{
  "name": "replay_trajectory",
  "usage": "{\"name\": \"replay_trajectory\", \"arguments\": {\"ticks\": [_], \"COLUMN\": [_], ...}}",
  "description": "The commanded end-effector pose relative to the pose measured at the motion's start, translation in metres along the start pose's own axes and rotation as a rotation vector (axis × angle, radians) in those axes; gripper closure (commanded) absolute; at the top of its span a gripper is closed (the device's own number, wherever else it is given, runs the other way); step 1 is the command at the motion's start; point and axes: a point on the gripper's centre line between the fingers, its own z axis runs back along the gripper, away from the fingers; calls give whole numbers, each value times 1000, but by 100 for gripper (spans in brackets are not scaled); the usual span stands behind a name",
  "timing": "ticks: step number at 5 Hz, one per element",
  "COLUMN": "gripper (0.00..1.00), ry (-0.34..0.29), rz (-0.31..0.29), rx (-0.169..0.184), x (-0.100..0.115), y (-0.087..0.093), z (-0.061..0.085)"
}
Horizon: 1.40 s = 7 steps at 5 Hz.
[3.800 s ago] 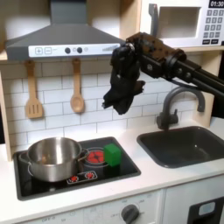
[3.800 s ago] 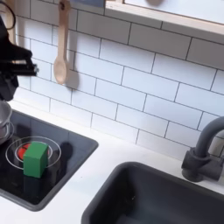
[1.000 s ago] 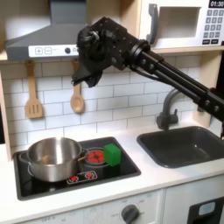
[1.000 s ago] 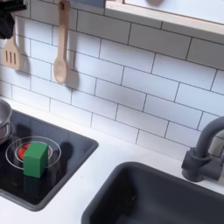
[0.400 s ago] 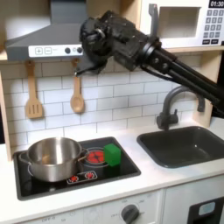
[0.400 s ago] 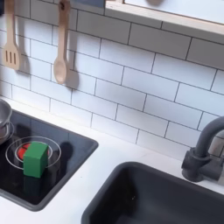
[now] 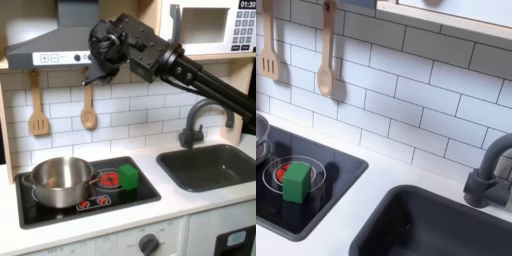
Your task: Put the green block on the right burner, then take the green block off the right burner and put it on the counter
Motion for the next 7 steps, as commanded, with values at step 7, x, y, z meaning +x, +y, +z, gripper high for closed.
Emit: {"name": "replay_trajectory", "arguments": {"ticks": [7], "gripper": [100], "ry": [-1], "rz": [39], "rx": [-63], "x": [27], "y": [-21], "z": [-21]}}
